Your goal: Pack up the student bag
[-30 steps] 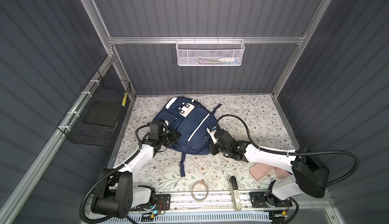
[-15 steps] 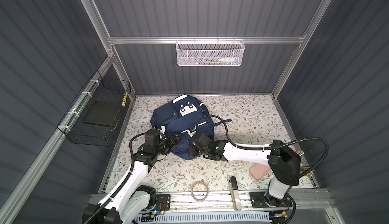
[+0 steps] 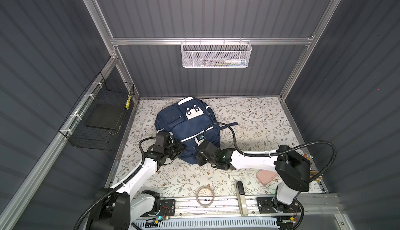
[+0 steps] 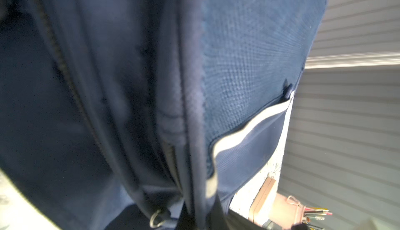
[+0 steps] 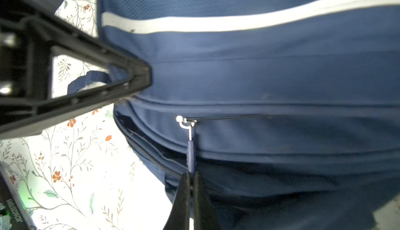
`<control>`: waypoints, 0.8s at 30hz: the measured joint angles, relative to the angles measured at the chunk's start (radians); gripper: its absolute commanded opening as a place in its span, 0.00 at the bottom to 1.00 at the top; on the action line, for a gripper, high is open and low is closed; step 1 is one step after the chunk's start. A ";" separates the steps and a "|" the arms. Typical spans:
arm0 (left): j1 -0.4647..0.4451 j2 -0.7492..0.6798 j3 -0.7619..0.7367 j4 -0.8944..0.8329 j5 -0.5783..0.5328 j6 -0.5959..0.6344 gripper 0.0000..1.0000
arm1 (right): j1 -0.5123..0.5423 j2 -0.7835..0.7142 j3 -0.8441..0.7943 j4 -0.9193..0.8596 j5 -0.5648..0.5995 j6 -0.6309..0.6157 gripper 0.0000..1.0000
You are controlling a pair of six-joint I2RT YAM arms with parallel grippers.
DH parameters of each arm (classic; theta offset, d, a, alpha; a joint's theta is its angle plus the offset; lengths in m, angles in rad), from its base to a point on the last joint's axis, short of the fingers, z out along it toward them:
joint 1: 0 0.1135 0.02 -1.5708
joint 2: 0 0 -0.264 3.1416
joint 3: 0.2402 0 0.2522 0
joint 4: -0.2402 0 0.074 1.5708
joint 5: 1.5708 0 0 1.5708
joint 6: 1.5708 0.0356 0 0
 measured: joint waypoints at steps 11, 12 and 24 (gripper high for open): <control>0.046 -0.079 0.029 -0.110 0.061 0.045 0.00 | -0.288 -0.113 -0.046 -0.105 0.063 -0.097 0.00; 0.050 -0.081 0.029 -0.120 0.068 0.050 0.00 | -0.323 -0.111 -0.050 -0.107 0.061 -0.106 0.00; 0.057 -0.072 0.031 -0.137 0.110 0.079 0.00 | -0.307 -0.219 -0.163 0.011 -0.206 -0.217 0.37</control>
